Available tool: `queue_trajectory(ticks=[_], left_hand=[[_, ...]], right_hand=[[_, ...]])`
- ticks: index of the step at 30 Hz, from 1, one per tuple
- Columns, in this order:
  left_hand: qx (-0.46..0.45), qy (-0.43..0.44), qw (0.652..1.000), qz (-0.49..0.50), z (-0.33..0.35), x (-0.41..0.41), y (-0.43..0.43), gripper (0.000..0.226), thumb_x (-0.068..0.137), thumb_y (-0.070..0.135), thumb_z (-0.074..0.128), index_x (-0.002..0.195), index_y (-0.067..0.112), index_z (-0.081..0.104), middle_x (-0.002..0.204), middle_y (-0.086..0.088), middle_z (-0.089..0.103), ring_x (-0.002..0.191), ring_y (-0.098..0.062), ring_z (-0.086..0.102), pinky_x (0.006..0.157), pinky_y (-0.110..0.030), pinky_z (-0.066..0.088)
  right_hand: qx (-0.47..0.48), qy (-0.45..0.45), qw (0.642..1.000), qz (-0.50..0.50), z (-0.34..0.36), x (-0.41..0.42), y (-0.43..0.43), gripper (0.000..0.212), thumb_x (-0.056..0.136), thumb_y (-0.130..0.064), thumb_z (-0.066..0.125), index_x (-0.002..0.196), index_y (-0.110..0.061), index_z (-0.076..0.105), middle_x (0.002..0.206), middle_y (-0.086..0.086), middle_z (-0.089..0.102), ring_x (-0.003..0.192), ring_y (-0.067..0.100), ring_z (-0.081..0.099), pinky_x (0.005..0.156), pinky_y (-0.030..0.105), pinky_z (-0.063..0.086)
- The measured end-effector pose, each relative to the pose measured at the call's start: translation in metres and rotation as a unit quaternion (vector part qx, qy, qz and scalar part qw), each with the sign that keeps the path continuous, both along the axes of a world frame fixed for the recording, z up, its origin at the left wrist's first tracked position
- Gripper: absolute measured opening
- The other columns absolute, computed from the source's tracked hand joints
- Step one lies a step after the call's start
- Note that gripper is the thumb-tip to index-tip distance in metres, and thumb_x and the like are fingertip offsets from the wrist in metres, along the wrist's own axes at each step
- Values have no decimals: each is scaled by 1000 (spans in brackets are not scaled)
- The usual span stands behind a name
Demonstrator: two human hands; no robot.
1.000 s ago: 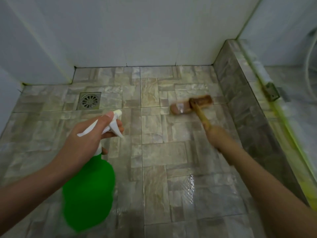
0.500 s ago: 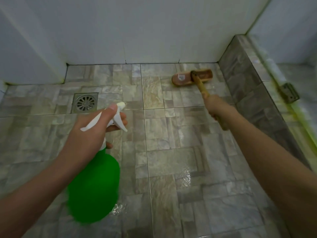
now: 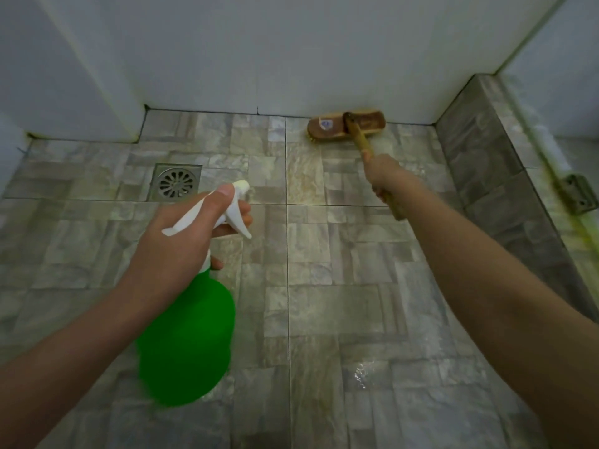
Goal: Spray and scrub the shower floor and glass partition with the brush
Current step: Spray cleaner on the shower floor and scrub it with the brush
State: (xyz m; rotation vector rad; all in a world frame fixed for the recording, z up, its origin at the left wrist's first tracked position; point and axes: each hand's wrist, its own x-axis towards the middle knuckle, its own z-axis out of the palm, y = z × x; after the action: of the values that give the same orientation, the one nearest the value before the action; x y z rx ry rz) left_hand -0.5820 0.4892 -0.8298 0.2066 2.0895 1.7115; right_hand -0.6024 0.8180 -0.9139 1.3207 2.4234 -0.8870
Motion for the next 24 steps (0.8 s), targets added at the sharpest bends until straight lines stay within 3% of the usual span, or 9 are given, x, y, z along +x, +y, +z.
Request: queue_trajectory(ticks=[5, 7, 13, 20, 24], left_hand=[[0, -3, 1000, 7, 3, -4, -16, 40, 100, 45, 48, 73, 54, 75, 97, 20, 77, 94, 3, 72, 50, -23, 52], [0, -13, 1000, 24, 2, -7, -25, 36, 100, 46, 49, 78, 54, 76, 97, 21, 77, 95, 4, 71, 49, -22, 52], [4, -15, 999, 37, -3, -6, -43, 25, 98, 46, 51, 92, 46, 74, 96, 17, 78, 95, 1, 72, 49, -22, 50], [-4, -23, 997, 74, -6, -13, -75, 23, 98, 48, 50, 97, 48, 74, 97, 17, 77, 96, 1, 72, 47, -18, 50], [-23, -20, 996, 86, -7, -14, -82, 26, 100, 44, 51, 89, 41, 74, 88, 19, 77, 88, 0, 73, 45, -18, 50]], right_hand=[[-1, -46, 998, 35, -4, 69, -48, 58, 98, -57, 24, 77, -10, 51, 79, 15, 60, 59, 28, 54, 49, 31, 43], [-25, -57, 997, 34, -4, 93, -79, 60, 97, -59, 24, 83, -7, 53, 76, 15, 60, 57, 30, 56, 46, 32, 45], [-12, 9, 999, 48, 2, -24, -78, 54, 99, -52, 25, 99, -5, 52, 83, 14, 56, 58, 25, 51, 48, 29, 41], [-48, -60, 994, 78, 0, 75, -133, 54, 98, -56, 24, 83, -11, 51, 77, 12, 58, 58, 26, 56, 44, 30, 45], [-28, -21, 995, 96, -2, -3, -139, 53, 100, -53, 24, 90, -8, 50, 72, 11, 55, 54, 25, 52, 48, 30, 44]])
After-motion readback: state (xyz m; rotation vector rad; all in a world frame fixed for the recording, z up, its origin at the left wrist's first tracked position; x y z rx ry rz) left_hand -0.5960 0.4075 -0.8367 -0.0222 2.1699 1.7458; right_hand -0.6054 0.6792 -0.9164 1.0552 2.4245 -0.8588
